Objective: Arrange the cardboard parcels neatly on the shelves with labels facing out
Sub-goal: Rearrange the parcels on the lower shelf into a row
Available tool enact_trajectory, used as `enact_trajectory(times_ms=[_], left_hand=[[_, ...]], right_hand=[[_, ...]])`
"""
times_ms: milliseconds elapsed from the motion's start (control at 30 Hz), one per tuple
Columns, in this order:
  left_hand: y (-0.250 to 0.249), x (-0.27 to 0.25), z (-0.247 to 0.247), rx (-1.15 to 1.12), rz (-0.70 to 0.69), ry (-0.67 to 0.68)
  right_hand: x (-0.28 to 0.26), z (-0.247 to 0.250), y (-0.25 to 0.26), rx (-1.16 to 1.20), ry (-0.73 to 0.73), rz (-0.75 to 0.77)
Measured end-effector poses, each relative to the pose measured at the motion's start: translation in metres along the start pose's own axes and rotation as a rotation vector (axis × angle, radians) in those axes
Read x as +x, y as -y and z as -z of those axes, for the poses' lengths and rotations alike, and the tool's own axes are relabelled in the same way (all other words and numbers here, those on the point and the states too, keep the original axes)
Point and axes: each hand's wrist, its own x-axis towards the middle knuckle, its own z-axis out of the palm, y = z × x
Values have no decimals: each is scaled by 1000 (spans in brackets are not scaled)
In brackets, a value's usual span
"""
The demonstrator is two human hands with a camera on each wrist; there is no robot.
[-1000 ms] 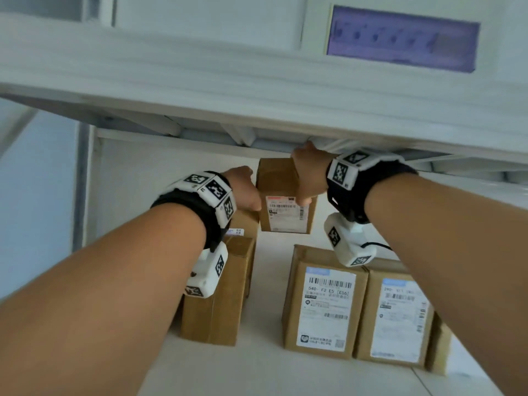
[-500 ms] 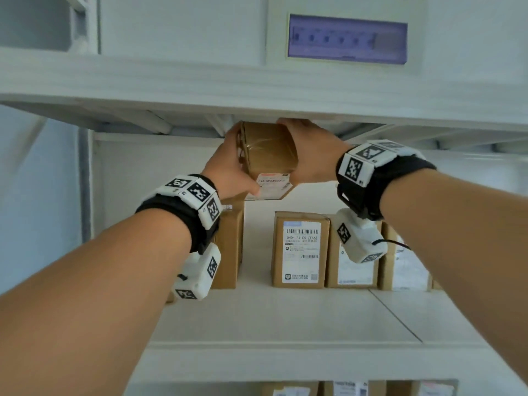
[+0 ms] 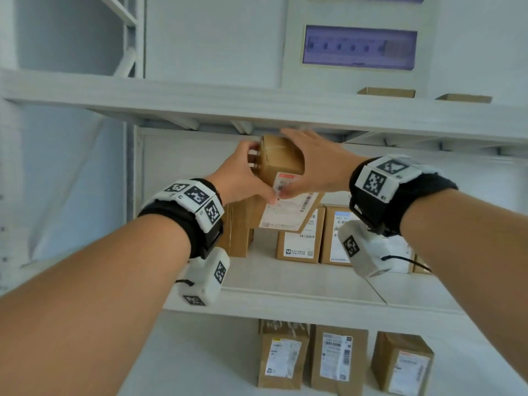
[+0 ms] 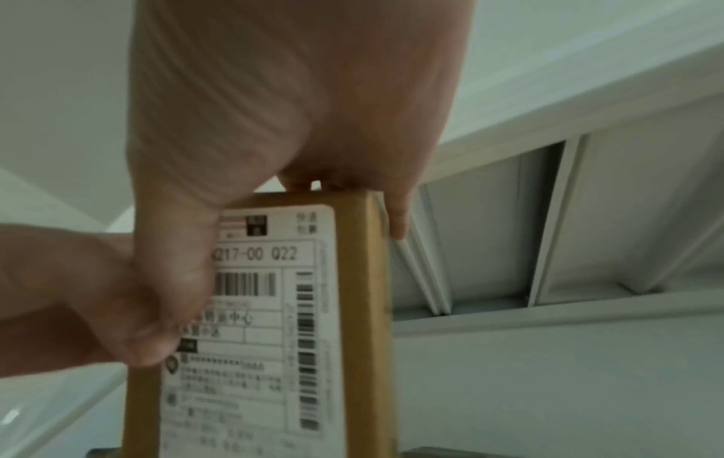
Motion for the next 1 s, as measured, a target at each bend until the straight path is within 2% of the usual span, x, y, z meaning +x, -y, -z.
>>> enact_trajectory(times_ms=[200, 267, 600, 700, 767, 867, 1000], left_hand=[[23, -28, -20, 76, 169, 215], [32, -29, -18, 145, 184, 223], [101, 9, 29, 352, 194, -139], [124, 30, 53, 487, 237, -181], [139, 44, 63, 535, 297, -96], [156, 61, 66, 638, 319, 108], [171, 76, 82, 694, 350, 204]], right_hand=[[-25, -24, 1, 66, 213, -68], [-25, -32, -5, 85, 254, -103], [24, -73, -3, 92, 397, -152], [48, -84, 3, 102, 462, -170], [64, -91, 6, 80, 485, -180], [83, -100, 9, 50, 547, -220], [97, -107, 14, 62, 656, -277]])
